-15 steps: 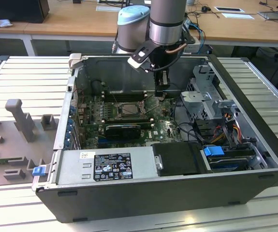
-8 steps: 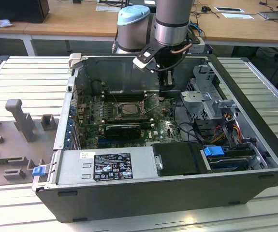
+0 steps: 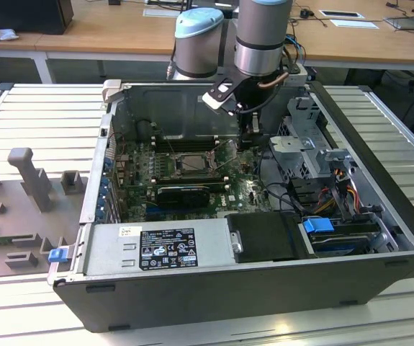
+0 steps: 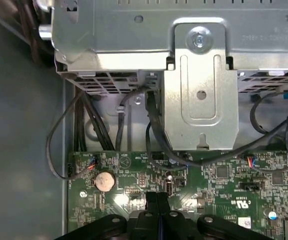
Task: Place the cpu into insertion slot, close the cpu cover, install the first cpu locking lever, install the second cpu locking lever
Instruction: 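Close the cpu cover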
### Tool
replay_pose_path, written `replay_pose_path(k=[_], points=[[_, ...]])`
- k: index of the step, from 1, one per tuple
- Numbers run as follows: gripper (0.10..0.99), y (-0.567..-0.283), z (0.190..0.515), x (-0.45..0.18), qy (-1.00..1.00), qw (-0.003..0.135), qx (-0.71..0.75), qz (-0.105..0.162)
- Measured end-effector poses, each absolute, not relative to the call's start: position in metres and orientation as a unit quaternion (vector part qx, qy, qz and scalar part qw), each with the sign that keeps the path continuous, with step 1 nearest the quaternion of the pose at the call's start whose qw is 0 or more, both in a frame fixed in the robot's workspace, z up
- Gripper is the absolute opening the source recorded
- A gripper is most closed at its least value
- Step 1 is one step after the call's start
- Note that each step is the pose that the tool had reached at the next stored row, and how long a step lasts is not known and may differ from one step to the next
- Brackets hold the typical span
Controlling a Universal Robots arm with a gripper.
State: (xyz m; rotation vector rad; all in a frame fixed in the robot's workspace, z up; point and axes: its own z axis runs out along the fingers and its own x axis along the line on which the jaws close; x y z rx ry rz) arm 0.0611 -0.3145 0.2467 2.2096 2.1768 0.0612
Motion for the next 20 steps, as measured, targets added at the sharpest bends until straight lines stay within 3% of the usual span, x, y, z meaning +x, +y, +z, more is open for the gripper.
replay_pose_path(k=[20], points=[[0.106,-0.315,0.247,0.027,0.702,0.019,0.712,0.02]])
